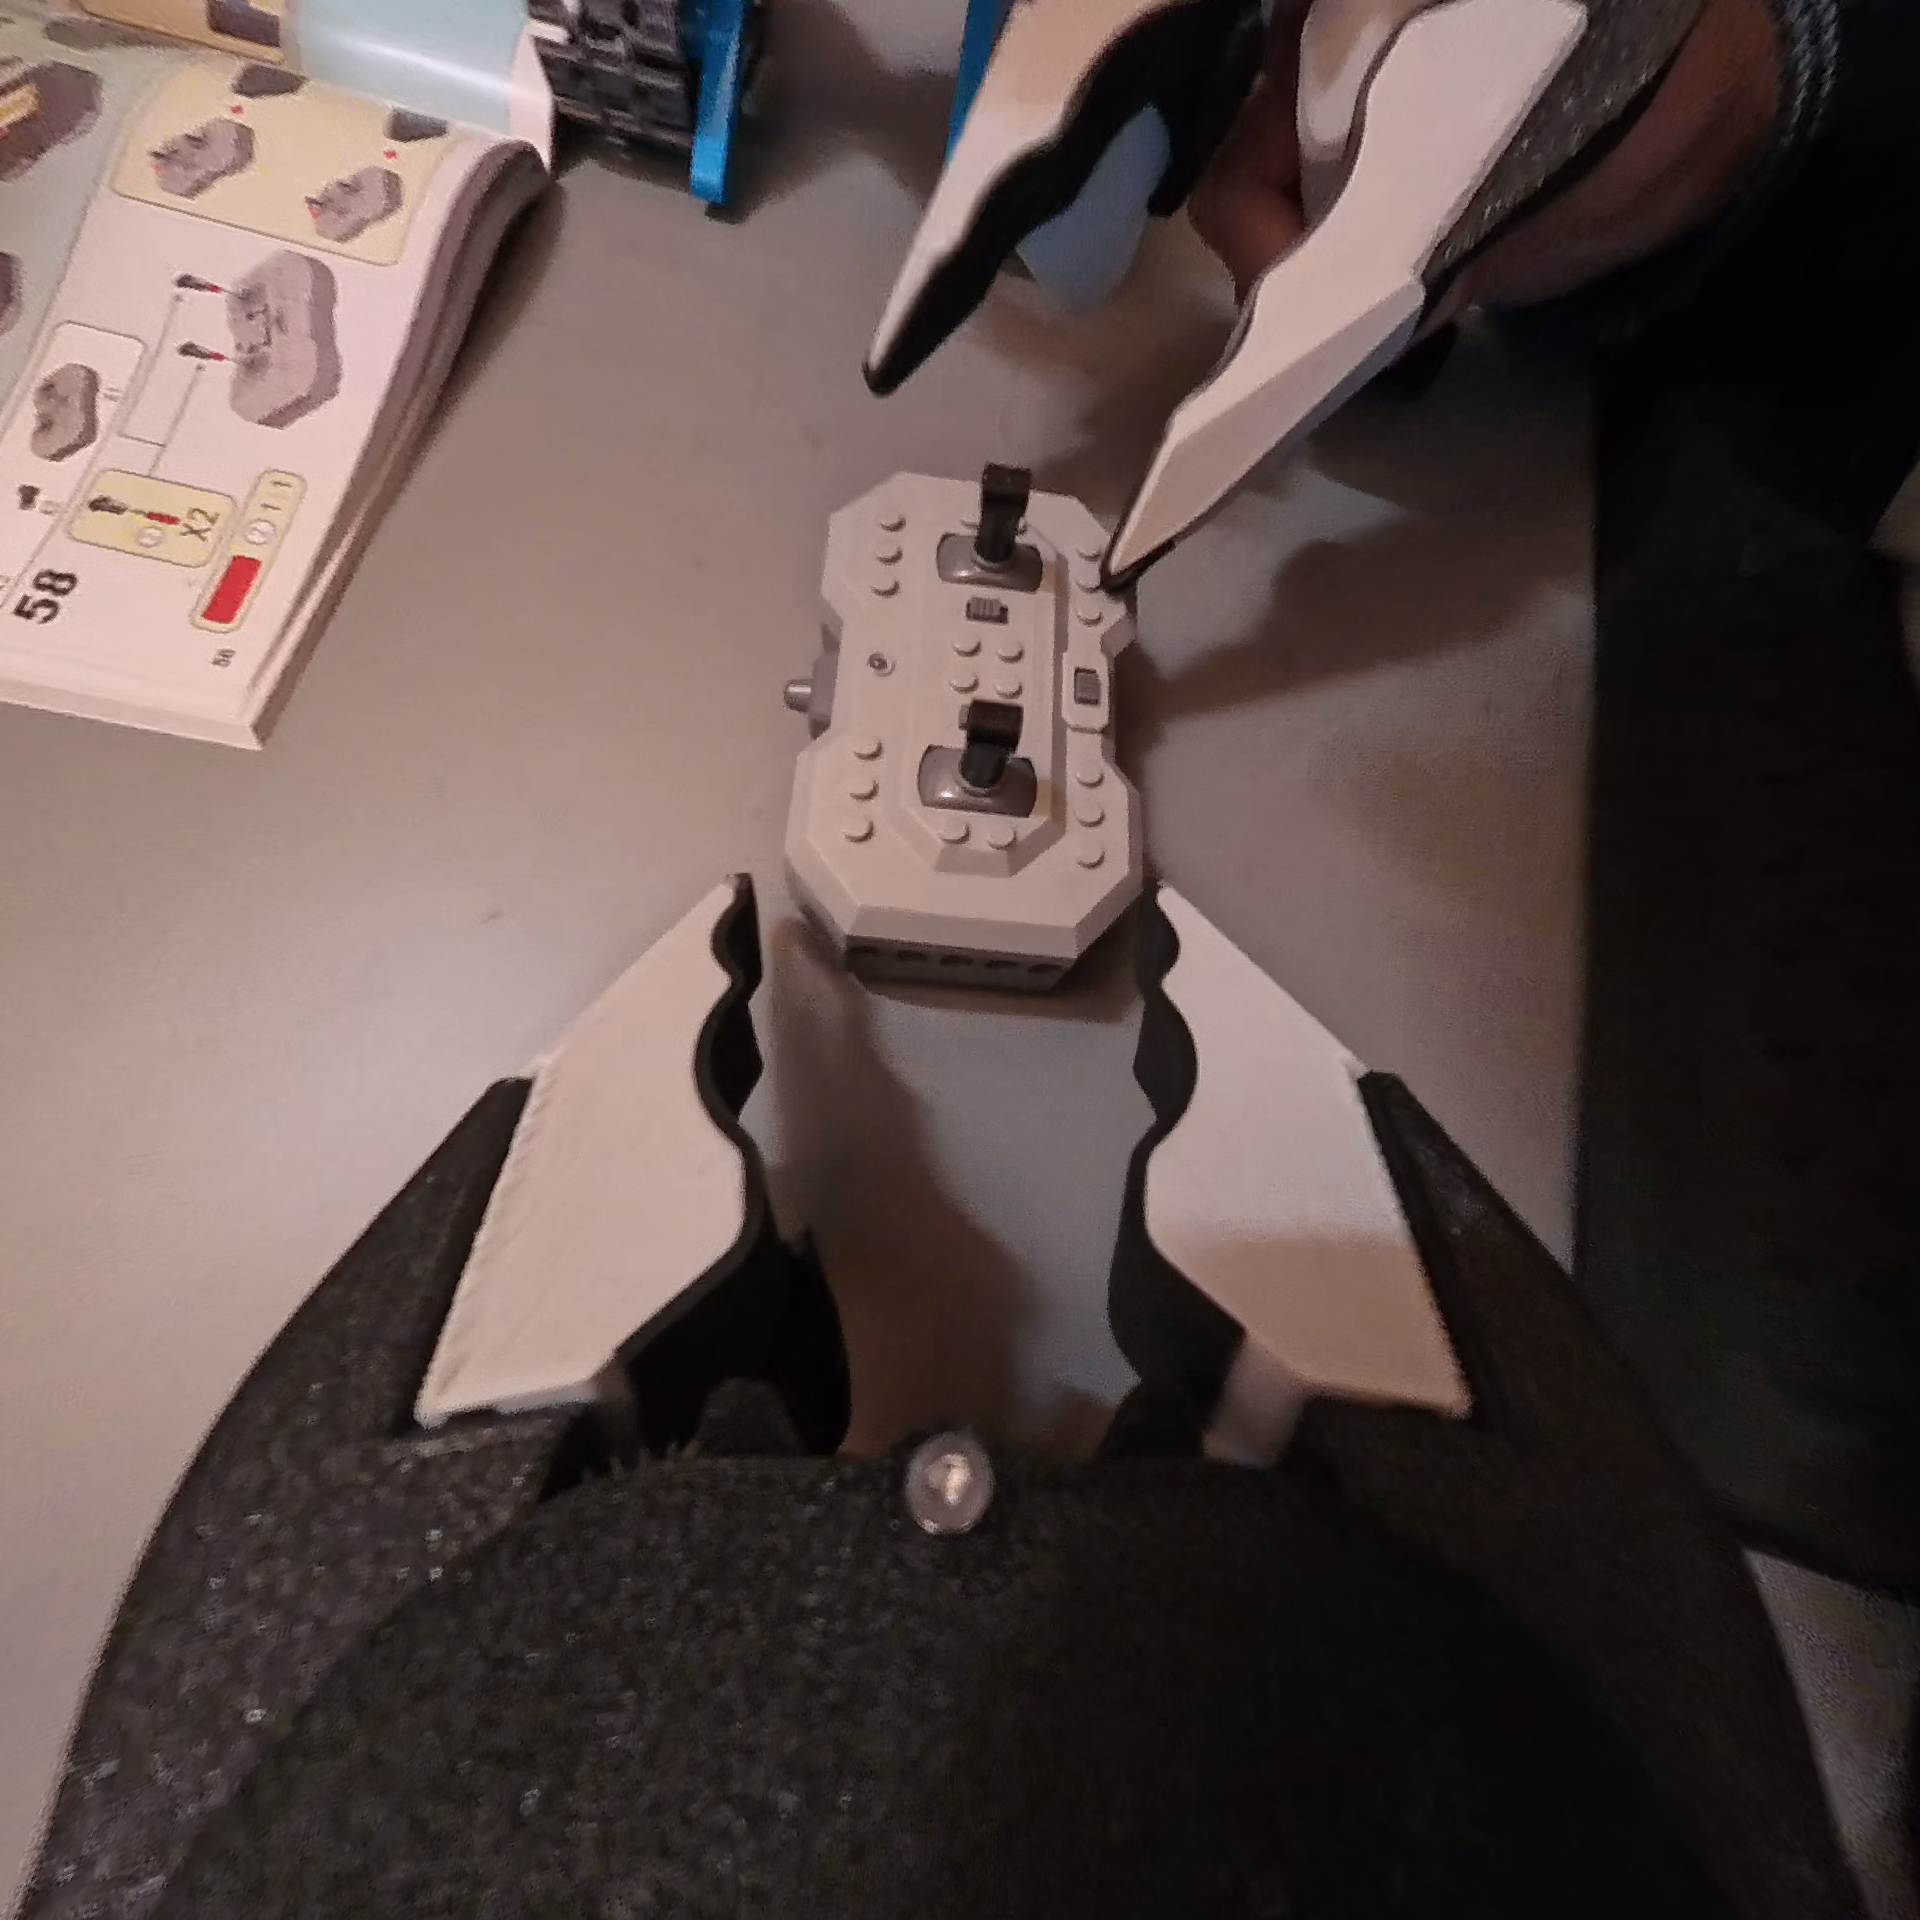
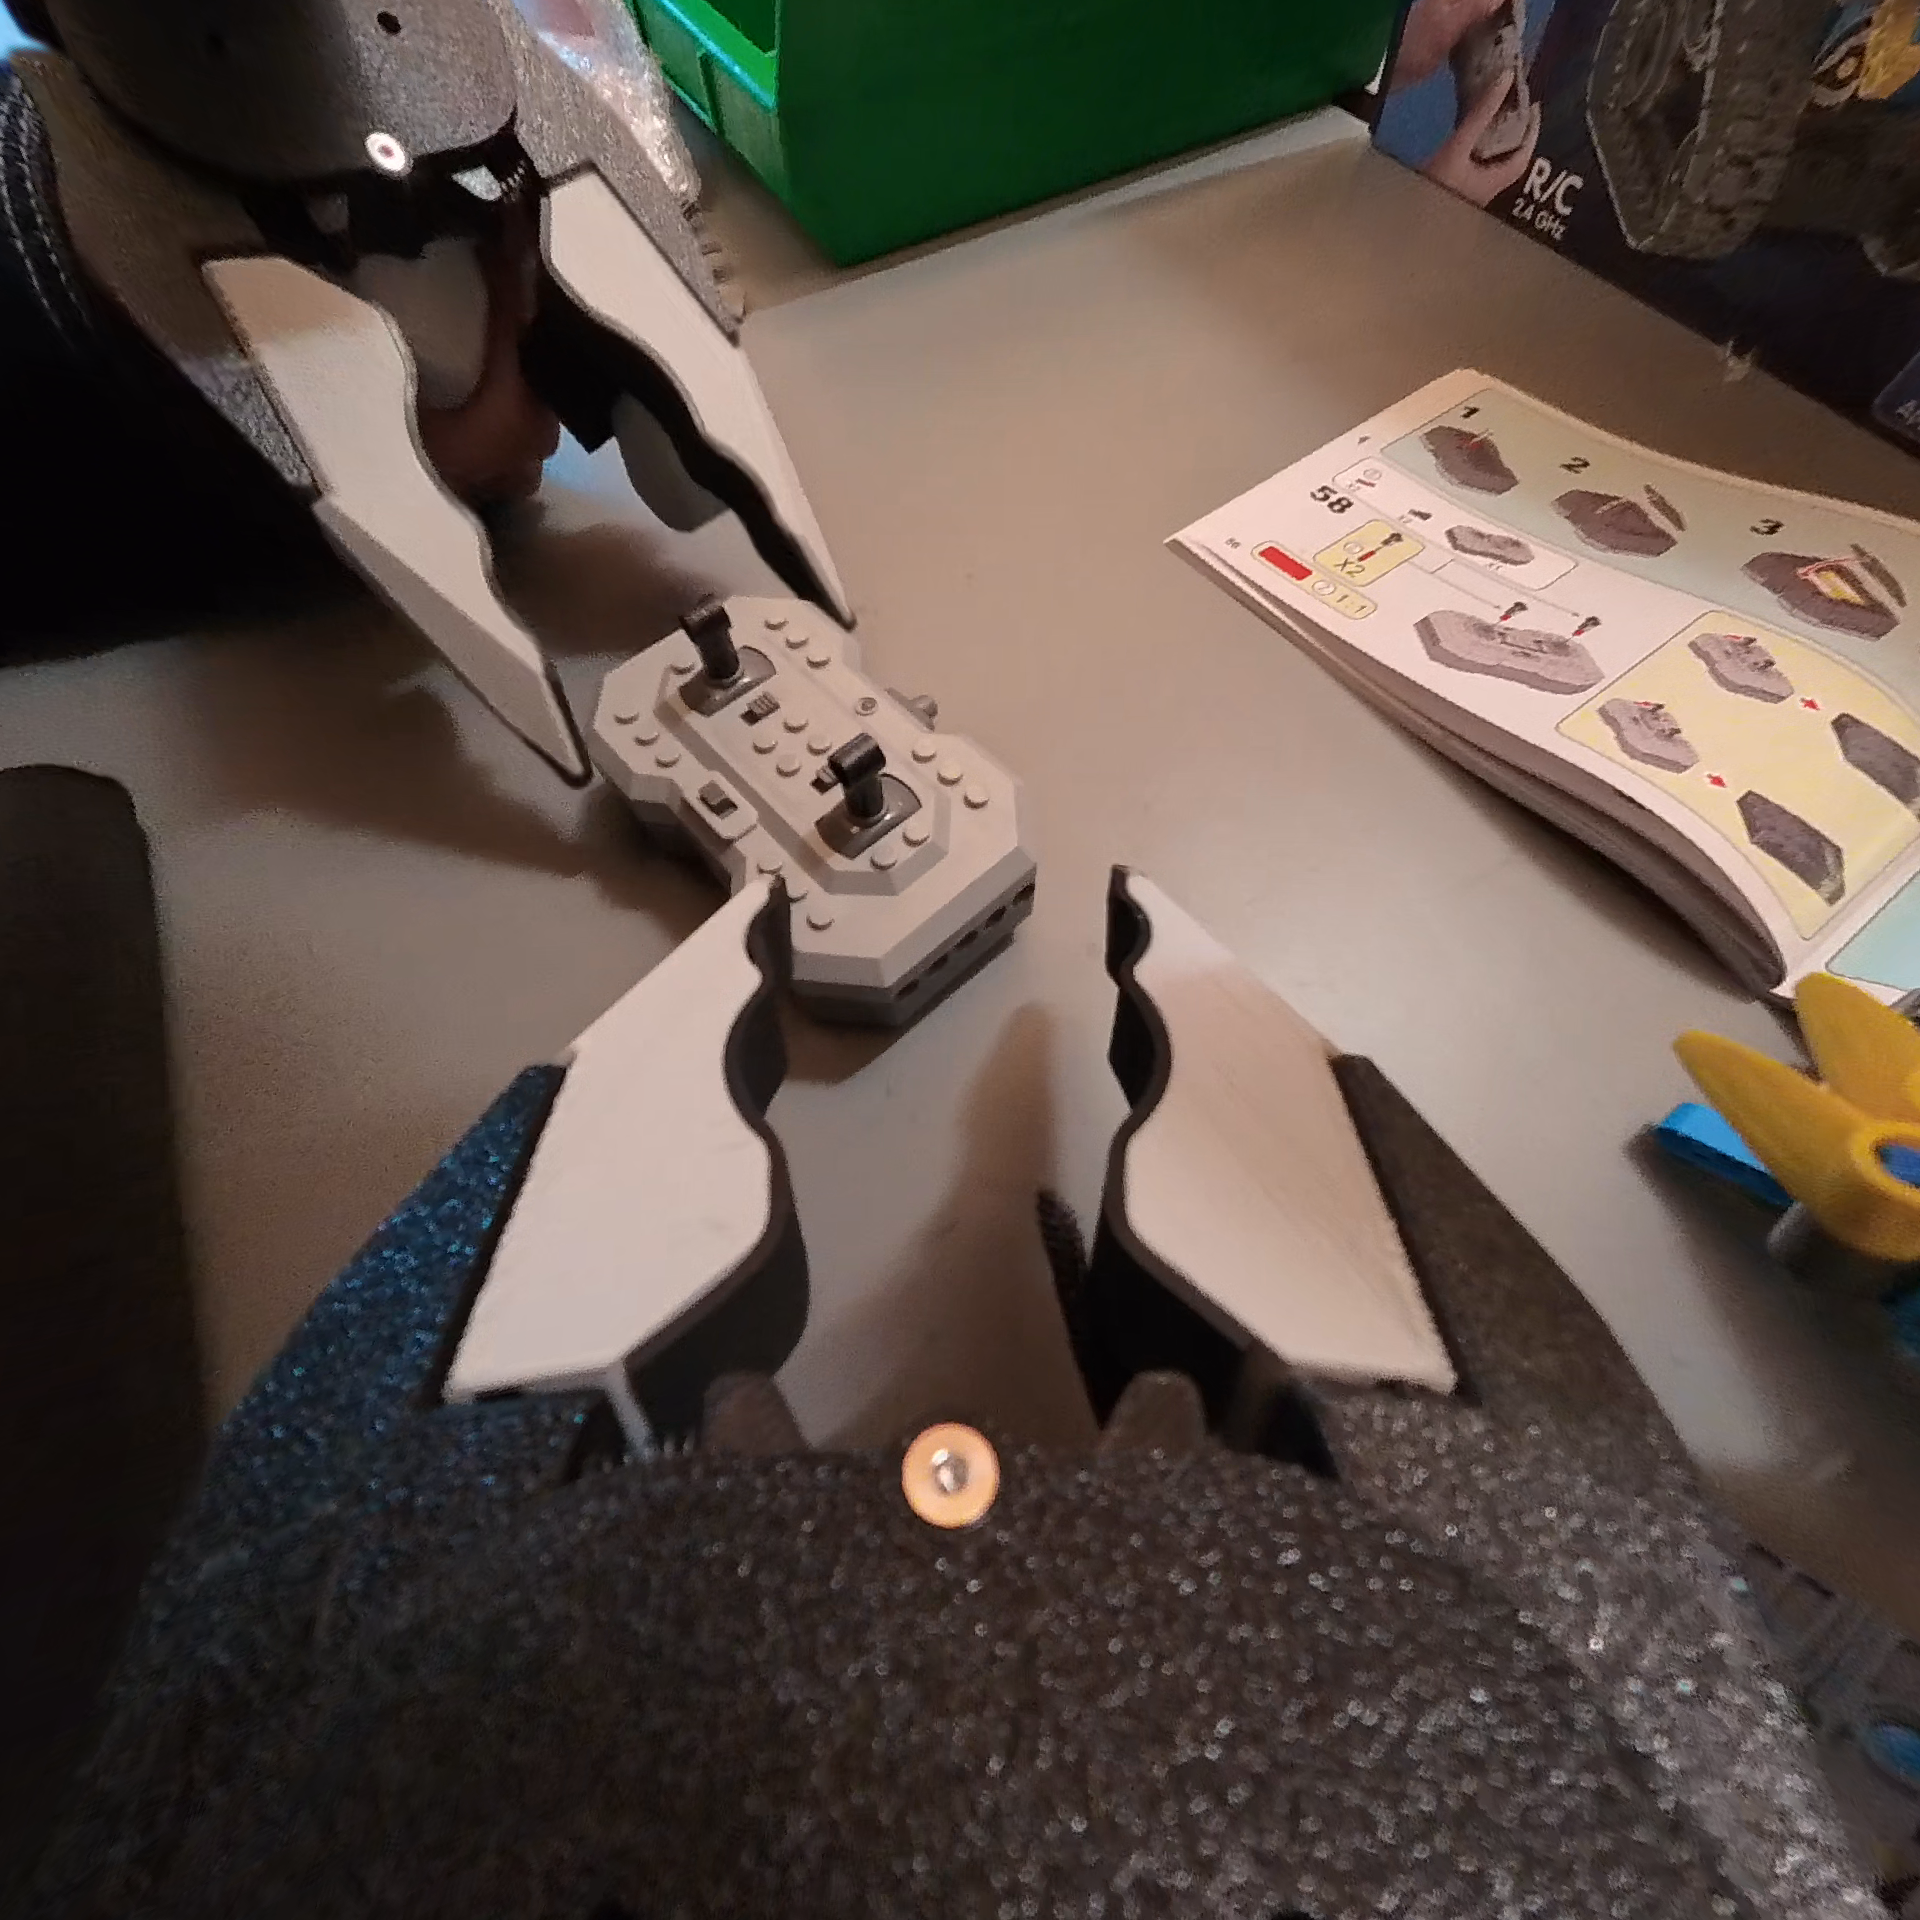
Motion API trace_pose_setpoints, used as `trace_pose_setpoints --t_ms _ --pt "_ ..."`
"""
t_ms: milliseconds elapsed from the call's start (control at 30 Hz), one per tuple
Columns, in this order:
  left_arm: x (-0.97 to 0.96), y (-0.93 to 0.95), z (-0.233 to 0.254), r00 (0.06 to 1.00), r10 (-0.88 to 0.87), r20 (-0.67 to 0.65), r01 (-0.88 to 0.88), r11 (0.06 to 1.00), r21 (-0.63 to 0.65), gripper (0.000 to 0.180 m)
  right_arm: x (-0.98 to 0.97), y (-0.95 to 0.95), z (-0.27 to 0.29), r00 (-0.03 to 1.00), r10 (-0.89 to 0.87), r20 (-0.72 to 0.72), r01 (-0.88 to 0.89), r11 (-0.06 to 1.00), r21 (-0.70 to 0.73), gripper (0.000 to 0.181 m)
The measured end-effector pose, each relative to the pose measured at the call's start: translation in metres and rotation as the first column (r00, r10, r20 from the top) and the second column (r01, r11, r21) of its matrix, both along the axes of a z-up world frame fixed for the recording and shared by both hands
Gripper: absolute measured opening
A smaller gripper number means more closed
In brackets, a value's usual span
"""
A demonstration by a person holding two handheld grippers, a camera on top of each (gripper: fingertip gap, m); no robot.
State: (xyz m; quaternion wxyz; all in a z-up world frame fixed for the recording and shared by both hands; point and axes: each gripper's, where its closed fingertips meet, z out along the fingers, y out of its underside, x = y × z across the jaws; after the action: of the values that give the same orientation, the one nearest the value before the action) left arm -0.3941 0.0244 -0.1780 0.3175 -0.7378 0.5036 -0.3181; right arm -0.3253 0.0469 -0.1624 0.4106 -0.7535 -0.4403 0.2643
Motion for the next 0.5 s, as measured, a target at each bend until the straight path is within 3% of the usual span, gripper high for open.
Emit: trace_pose_setpoints --t_ms 267,500 --pt "-0.005 0.011 0.025 0.982 0.053 0.182 -0.039 0.996 -0.077 0.062 0.002 0.002 0.006 0.997 -0.002 -0.076 -0.001 0.999 -0.048 0.056" --pt "-0.005 0.014 0.027 0.977 0.069 0.202 -0.050 0.994 -0.097 0.061 0.002 0.001 0.005 0.997 0.000 -0.079 -0.005 0.998 -0.056 0.055"
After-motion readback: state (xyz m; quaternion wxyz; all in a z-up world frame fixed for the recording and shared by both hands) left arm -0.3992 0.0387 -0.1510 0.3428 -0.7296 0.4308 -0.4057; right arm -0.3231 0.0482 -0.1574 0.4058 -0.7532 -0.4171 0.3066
